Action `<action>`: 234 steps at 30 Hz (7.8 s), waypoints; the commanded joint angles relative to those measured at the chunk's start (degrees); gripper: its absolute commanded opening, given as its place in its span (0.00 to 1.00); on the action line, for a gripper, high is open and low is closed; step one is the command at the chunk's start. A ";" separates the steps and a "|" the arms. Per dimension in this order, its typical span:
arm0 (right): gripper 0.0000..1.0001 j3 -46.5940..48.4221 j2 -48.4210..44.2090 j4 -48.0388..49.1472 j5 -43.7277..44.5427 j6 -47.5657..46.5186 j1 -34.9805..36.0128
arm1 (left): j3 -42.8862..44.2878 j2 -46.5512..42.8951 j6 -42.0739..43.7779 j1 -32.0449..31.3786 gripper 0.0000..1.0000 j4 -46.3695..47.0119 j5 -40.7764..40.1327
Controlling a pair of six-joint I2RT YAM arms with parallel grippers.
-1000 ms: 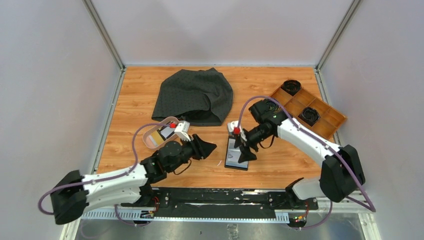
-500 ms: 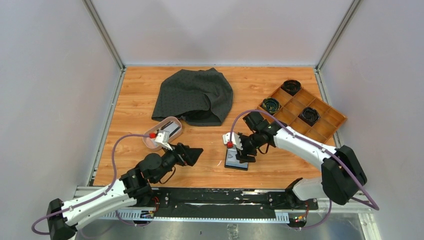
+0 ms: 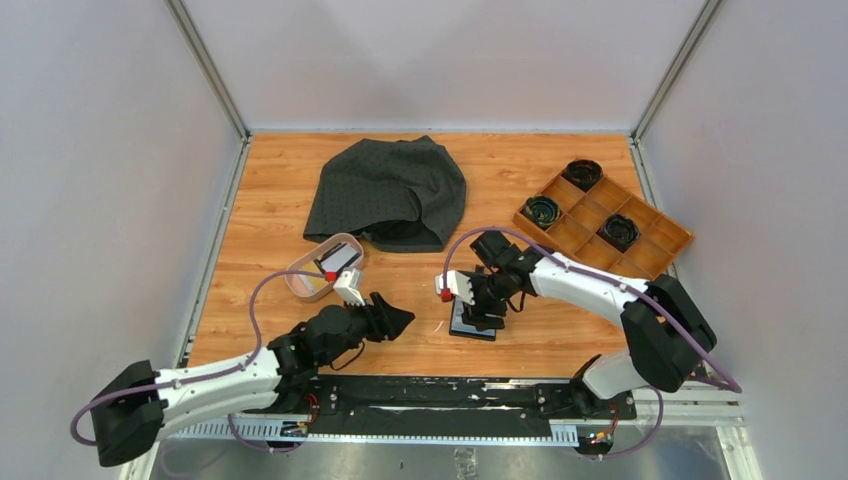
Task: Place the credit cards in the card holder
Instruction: Open the card holder at the center of the board, then move the card holder to the center of the board.
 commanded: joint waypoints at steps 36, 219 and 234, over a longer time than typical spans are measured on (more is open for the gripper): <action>0.68 -0.86 3.11 2.64 9.77 2.05 5.42 | 12.09 63.76 -7.18 -2.11 0.18 52.17 15.64; 0.68 23.05 18.47 -5.99 2.85 -3.05 -0.34 | 4.78 57.32 -5.39 -0.51 0.14 46.65 12.06; 0.68 24.17 23.04 -6.04 -0.13 -10.87 -2.42 | 3.23 33.21 2.27 -0.27 0.23 24.04 7.00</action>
